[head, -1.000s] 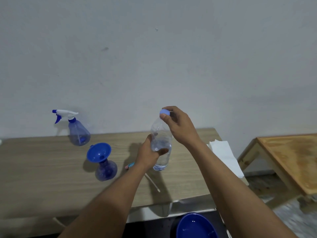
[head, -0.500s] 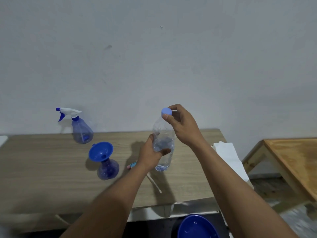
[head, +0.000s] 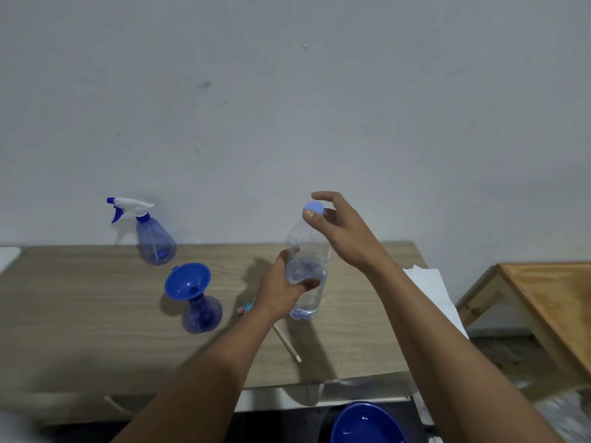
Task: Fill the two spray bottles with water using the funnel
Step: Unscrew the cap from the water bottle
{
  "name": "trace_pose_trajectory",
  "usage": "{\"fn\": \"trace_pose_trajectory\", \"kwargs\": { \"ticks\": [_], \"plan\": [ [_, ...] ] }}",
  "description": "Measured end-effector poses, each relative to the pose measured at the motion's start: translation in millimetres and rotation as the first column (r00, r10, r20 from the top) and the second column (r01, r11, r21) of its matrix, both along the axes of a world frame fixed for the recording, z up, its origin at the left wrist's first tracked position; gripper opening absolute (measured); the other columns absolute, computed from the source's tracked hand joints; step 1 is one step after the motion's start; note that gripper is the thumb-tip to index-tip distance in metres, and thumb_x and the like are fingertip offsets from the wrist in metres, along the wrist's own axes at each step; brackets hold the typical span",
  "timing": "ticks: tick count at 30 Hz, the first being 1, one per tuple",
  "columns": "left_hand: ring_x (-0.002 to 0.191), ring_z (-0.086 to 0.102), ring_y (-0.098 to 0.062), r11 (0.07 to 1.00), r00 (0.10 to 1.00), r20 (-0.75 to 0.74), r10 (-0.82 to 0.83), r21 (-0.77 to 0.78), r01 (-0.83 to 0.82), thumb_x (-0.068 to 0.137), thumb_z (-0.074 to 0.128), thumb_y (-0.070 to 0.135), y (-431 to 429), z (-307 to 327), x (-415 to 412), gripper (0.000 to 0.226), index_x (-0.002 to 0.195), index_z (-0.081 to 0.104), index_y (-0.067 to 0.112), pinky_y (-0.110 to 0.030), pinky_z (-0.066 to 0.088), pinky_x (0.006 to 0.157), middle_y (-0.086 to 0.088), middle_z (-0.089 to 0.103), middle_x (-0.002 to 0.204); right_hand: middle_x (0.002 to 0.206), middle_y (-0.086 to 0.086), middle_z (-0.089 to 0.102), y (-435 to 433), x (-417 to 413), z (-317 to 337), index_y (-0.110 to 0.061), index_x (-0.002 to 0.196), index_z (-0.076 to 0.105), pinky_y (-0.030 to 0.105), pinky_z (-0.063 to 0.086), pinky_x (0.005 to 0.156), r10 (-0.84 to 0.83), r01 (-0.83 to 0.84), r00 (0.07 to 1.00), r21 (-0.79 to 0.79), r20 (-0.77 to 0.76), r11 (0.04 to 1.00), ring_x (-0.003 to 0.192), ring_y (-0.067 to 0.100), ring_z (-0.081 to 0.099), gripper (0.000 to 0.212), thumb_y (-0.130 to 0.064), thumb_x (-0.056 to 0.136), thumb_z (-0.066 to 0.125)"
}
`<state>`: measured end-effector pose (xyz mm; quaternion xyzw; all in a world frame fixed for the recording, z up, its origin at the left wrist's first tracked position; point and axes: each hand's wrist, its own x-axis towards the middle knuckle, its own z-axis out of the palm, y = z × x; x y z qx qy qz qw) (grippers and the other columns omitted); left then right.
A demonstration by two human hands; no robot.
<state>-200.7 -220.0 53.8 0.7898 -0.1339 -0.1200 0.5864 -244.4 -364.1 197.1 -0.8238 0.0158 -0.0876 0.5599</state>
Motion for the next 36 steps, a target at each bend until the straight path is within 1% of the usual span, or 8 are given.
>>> {"fn": "trace_pose_trajectory", "kwargs": {
  "ticks": [3, 7, 13, 19, 24, 27, 31, 36],
  "plan": [
    [0.114, 0.064, -0.006, 1.0, 1.0, 0.0, 0.007, 0.0, -0.007, 0.06, 0.087, 0.049, 0.4, -1.3, 1.4, 0.083, 0.133, 0.049, 0.042, -0.042, 0.053, 0.101, 0.02, 0.067, 0.122, 0.104, 0.0, 0.073, 1.2, 2.1, 1.2, -0.02, 0.113, 0.056, 0.026, 0.048, 0.082, -0.042, 0.042, 0.999, -0.011, 0.024, 0.999, 0.091, 0.007, 0.067, 0.025, -0.036, 0.096, 0.065],
    [0.114, 0.061, -0.005, 1.0, 1.0, -0.004, -0.002, 0.013, 0.002, 0.065, 0.089, 0.04, -0.4, -1.6, 2.0, 0.08, 0.134, 0.048, 0.041, -0.034, 0.052, 0.1, 0.023, 0.064, 0.122, 0.115, -0.012, 0.069, 1.8, 2.0, 1.9, -0.028, 0.121, 0.056, 0.022, 0.045, 0.092, -0.049, 0.052, 0.998, -0.097, 0.027, 0.994, 0.113, 0.0, 0.061, 0.03, -0.039, 0.095, 0.065],
    [0.113, 0.061, -0.003, 1.0, 1.0, -0.022, -0.008, 0.01, 0.009, 0.067, 0.088, 0.04, -0.1, -3.3, 3.2, 0.076, 0.13, 0.048, 0.045, -0.034, 0.052, 0.099, 0.026, 0.063, 0.119, 0.116, -0.018, 0.067, 4.0, 1.9, -2.1, -0.03, 0.119, 0.06, 0.027, 0.048, 0.097, -0.107, 0.123, 0.991, -0.208, 0.085, 0.97, 0.114, -0.001, 0.06, 0.027, -0.038, 0.094, 0.065],
    [0.113, 0.061, -0.007, 1.0, 1.0, -0.018, -0.024, 0.007, 0.024, 0.065, 0.086, 0.048, 0.5, -1.0, 2.6, 0.081, 0.135, 0.046, 0.044, -0.031, 0.051, 0.096, 0.023, 0.063, 0.119, 0.107, -0.016, 0.07, 4.5, 2.4, -1.6, -0.027, 0.109, 0.06, 0.023, 0.049, 0.086, -0.128, 0.142, 0.988, -0.202, 0.082, 0.969, 0.106, 0.002, 0.064, 0.024, -0.044, 0.093, 0.067],
    [0.117, 0.061, -0.011, 1.0, 0.999, -0.032, -0.022, 0.007, 0.023, 0.064, 0.087, 0.05, 0.1, -0.5, 2.9, 0.08, 0.133, 0.046, 0.046, -0.035, 0.053, 0.099, 0.021, 0.063, 0.124, 0.112, -0.019, 0.064, 4.7, -0.8, -2.6, -0.027, 0.122, 0.057, 0.026, 0.048, 0.08, -0.134, 0.175, 0.974, -0.233, 0.181, 0.957, 0.094, 0.016, 0.062, 0.025, -0.041, 0.102, 0.053],
    [0.117, 0.062, -0.011, 1.0, 0.999, -0.032, -0.014, -0.019, 0.013, 0.059, 0.087, 0.054, -0.1, -0.1, 1.7, 0.081, 0.13, 0.049, 0.047, -0.041, 0.053, 0.102, 0.018, 0.064, 0.125, 0.111, -0.024, 0.06, 3.2, -10.4, -8.0, -0.026, 0.132, 0.054, 0.016, 0.045, 0.081, -0.203, 0.242, 0.955, -0.173, 0.216, 0.955, 0.094, 0.01, 0.058, 0.033, -0.041, 0.103, 0.049],
    [0.113, 0.065, -0.008, 0.999, 1.0, -0.023, 0.002, -0.038, -0.003, 0.057, 0.087, 0.049, 1.3, -1.8, 0.3, 0.073, 0.118, 0.048, 0.061, -0.045, 0.053, 0.102, 0.022, 0.067, 0.119, 0.112, -0.022, 0.059, -7.8, -31.0, -41.9, -0.025, 0.132, 0.052, 0.0, 0.039, 0.077, -0.304, 0.33, 0.935, -0.134, 0.185, 0.934, 0.092, -0.014, 0.055, 0.03, -0.037, 0.105, 0.048],
    [0.109, 0.066, -0.008, 0.999, 0.999, 0.01, 0.036, -0.004, -0.036, 0.063, 0.089, 0.035, 0.7, -4.6, -1.2, 0.071, 0.122, 0.05, 0.042, -0.047, 0.052, 0.099, 0.017, 0.068, 0.116, 0.118, -0.005, 0.065, -20.1, -60.1, -127.6, -0.022, 0.131, 0.053, 0.016, 0.039, 0.079, -0.394, 0.379, 0.918, -0.207, -0.034, 0.902, 0.107, 0.013, 0.06, 0.03, -0.035, 0.104, 0.05]
  ]
}}
